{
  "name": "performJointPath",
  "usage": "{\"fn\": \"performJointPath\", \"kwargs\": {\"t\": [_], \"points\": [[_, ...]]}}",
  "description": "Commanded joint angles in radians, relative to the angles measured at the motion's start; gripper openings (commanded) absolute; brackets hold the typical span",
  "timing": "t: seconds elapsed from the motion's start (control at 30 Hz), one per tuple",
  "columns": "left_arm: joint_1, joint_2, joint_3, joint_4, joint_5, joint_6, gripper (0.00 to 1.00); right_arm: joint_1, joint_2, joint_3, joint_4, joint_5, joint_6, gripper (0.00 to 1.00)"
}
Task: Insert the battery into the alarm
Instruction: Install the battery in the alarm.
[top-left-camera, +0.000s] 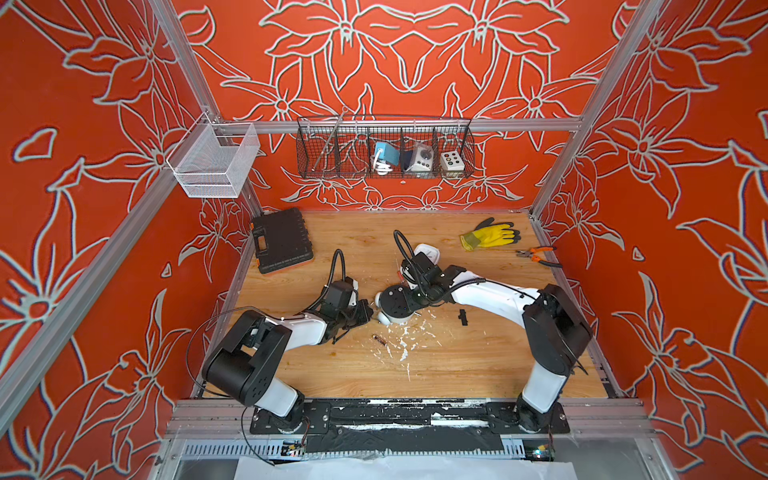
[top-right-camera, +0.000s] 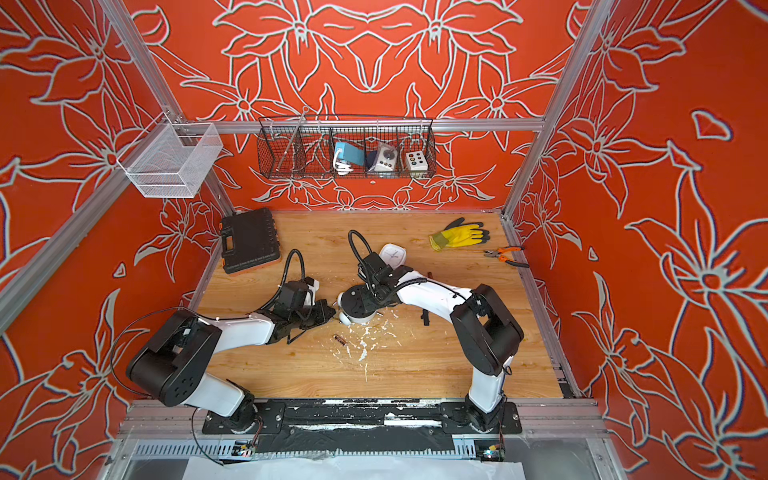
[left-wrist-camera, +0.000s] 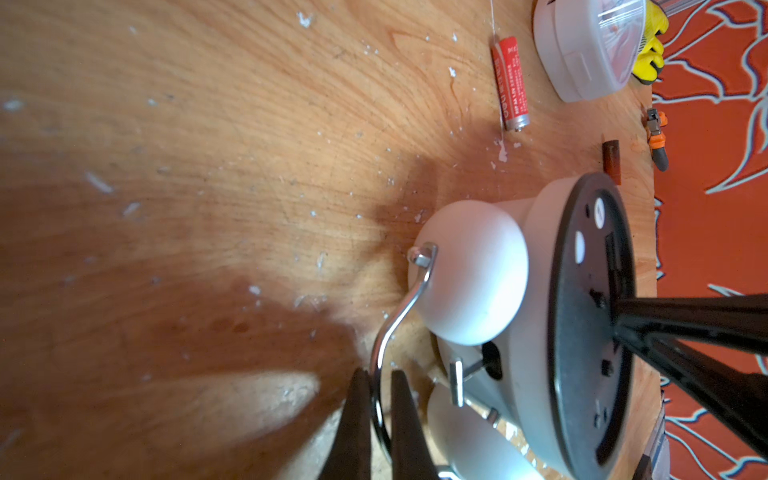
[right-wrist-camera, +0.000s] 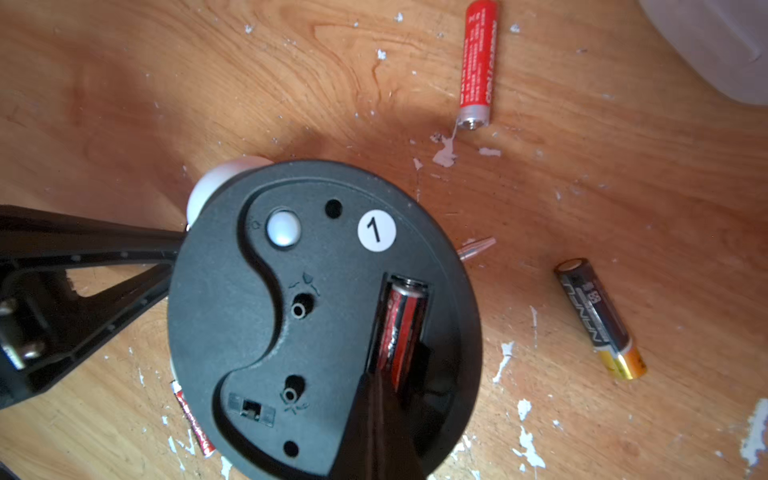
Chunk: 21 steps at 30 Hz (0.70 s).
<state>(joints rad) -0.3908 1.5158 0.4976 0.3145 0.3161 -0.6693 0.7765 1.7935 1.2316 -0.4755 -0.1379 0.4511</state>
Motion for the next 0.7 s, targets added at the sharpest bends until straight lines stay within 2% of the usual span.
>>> {"fn": "performJointPath", "kwargs": {"t": [0.0,0.13,0.27,0.47,0.6,0.67], "points": [[-0.016,0.011,0.011,-0.033,0.026,0.028,0.0,0.007,0.069,-0.018,-0.055,-0.02,-0.013,0.04],[-0.016,-0.004,0.008,-0.048,0.003,0.031,0.0,0.007,-0.022,-0.017,-0.064,-0.009,-0.035,0.04],[-0.016,-0.006,0.009,-0.052,-0.008,0.034,0.0,0.003,-0.126,-0.039,-0.043,0.006,-0.052,0.13],[-0.016,-0.014,0.019,-0.062,-0.014,0.043,0.0,-0.042,-0.257,-0.124,-0.03,0.07,-0.017,0.39],[-0.016,-0.03,0.023,-0.075,-0.035,0.047,0.0,-0.107,-0.343,-0.211,-0.055,0.1,0.022,0.55],[-0.016,-0.043,0.021,-0.077,-0.045,0.041,0.07,-0.141,-0.377,-0.244,-0.091,0.132,0.031,0.57]]}}
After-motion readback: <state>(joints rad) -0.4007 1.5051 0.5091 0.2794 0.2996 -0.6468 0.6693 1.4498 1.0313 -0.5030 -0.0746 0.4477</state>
